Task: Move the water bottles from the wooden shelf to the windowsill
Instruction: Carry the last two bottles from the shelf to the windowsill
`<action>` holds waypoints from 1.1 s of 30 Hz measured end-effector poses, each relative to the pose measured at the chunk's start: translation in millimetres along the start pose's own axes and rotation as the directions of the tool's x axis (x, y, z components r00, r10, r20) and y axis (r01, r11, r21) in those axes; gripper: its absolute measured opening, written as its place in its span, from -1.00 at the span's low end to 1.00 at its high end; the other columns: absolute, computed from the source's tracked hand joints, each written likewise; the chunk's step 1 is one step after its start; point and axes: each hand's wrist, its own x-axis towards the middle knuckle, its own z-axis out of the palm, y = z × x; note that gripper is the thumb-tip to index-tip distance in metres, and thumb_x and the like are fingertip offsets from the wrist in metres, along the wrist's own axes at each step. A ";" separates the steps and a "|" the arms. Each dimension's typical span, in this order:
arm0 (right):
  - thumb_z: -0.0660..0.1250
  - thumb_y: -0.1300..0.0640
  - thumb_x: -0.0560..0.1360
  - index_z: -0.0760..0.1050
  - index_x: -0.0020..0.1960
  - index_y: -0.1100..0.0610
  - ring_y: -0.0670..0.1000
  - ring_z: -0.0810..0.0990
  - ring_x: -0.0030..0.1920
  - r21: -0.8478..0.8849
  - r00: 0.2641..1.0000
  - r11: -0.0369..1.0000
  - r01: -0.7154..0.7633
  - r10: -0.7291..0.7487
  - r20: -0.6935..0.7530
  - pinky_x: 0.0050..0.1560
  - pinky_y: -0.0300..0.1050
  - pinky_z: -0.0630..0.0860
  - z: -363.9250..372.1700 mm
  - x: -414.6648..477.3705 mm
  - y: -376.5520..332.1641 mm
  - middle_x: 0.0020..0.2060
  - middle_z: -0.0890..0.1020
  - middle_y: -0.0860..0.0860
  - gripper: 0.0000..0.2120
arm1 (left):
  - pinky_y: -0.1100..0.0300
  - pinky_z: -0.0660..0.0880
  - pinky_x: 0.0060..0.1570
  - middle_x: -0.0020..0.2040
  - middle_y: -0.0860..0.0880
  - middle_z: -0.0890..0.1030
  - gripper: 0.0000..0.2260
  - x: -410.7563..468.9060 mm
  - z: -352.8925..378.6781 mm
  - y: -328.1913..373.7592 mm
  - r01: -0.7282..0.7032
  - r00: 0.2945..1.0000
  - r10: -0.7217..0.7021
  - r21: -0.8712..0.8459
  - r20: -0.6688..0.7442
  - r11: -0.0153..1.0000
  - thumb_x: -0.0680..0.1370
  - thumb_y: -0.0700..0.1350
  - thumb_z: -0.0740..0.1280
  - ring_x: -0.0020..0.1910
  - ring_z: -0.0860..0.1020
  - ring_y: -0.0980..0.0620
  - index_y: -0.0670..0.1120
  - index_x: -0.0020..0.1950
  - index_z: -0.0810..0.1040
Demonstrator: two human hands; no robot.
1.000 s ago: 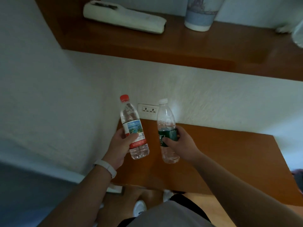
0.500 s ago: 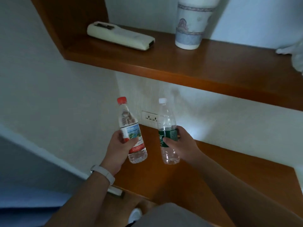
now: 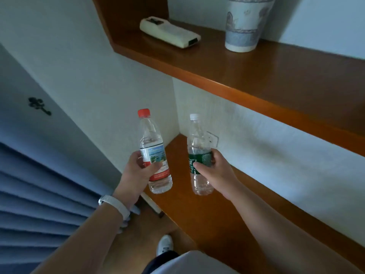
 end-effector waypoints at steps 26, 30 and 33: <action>0.50 -0.06 0.40 0.49 0.18 -0.09 -0.13 0.67 -0.06 0.019 0.760 0.939 0.343 -0.289 0.583 0.07 0.04 0.63 299.5 -98.3 -119.8 -0.04 0.68 -0.09 -0.62 | -0.04 0.64 -0.03 0.02 -0.11 0.74 -0.67 -249.2 -267.3 -81.5 -0.030 0.761 -0.159 -0.278 -0.630 0.960 0.50 -0.30 0.48 -0.02 0.72 -0.10 -0.11 0.21 0.54; 0.51 -0.07 0.35 0.52 0.10 -0.10 -0.11 0.67 -0.07 0.011 0.730 0.932 0.363 -0.292 0.618 0.08 0.03 0.61 359.2 -133.5 -130.6 -0.09 0.70 -0.10 -0.64 | -0.03 0.64 -0.01 0.02 -0.10 0.73 -0.67 -290.3 -317.9 -103.8 -0.047 0.715 -0.166 -0.285 -0.679 0.957 0.50 -0.30 0.48 -0.01 0.71 -0.09 -0.12 0.22 0.54; 0.50 -0.08 0.35 0.51 0.07 -0.12 -0.11 0.67 -0.08 0.009 0.684 0.923 0.385 -0.292 0.669 0.04 0.00 0.61 402.3 -161.2 -139.6 -0.11 0.69 -0.10 -0.67 | 0.01 0.64 -0.03 0.02 -0.09 0.73 -0.66 -322.4 -352.1 -121.9 -0.075 0.685 -0.180 -0.314 -0.706 0.946 0.50 -0.29 0.49 -0.02 0.72 -0.06 -0.11 0.23 0.53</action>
